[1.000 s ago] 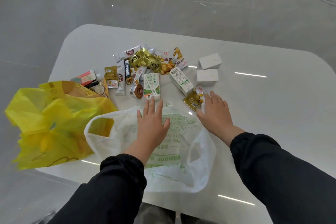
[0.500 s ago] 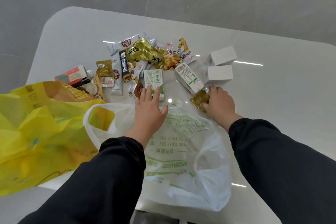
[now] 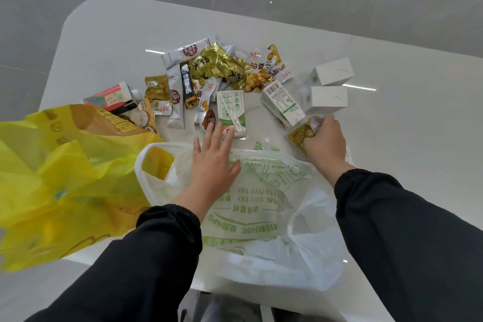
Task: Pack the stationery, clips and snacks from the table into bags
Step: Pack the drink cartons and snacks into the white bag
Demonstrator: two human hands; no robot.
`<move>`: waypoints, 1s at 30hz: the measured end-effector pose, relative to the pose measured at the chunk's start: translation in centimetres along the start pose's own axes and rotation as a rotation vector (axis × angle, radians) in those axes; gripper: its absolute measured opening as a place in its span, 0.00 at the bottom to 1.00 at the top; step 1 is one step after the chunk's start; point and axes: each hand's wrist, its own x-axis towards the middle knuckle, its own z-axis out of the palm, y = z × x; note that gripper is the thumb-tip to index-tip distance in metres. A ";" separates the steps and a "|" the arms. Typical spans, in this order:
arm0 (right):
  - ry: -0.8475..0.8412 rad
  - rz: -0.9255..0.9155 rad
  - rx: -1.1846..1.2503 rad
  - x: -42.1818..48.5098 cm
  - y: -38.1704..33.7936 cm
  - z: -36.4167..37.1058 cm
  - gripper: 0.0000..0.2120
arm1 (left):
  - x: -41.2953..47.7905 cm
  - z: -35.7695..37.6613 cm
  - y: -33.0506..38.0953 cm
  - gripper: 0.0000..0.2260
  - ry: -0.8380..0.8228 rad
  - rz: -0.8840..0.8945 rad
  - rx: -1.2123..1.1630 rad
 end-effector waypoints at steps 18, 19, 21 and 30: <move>-0.691 -0.468 -0.149 -13.2 -2.9 3.6 0.21 | -8.1 -1.1 -5.3 0.31 -0.021 -0.197 0.210; -0.627 -0.550 -0.188 -13.1 -2.7 3.9 0.20 | -8.2 -0.9 -5.5 0.31 -0.022 -0.219 0.202; -0.358 -0.777 -0.252 -12.2 -2.1 4.3 0.18 | -8.4 -0.5 -5.5 0.28 -0.009 -0.248 0.172; -0.366 -0.449 -0.585 -6.5 -0.4 3.4 0.05 | -9.4 1.9 -5.7 0.19 0.402 -0.290 -0.393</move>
